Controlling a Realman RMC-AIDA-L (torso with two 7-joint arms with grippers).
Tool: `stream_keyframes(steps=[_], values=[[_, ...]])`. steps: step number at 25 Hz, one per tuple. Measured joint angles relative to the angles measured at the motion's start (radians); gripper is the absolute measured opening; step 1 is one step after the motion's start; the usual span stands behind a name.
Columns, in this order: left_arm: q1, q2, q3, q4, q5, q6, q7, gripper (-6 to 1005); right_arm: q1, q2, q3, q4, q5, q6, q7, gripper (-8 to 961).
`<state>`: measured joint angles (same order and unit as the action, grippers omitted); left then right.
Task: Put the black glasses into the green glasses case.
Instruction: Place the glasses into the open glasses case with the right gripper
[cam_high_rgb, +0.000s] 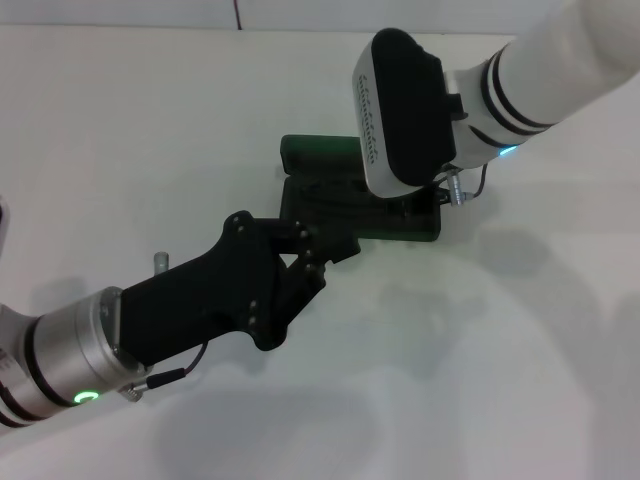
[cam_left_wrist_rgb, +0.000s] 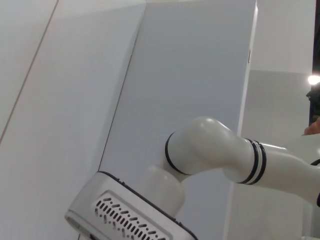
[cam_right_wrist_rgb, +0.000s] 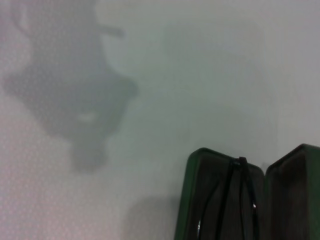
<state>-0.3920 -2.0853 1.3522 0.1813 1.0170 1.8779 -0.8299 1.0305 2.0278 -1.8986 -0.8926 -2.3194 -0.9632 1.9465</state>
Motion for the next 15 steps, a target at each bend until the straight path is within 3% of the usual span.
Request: stream_keyframes(steps=[15], values=[[-0.007, -0.004, 0.002, -0.003, -0.004, 0.001, -0.013, 23, -0.019, 0.000, -0.075, 0.000, -0.046, 0.092, 0.003, 228]])
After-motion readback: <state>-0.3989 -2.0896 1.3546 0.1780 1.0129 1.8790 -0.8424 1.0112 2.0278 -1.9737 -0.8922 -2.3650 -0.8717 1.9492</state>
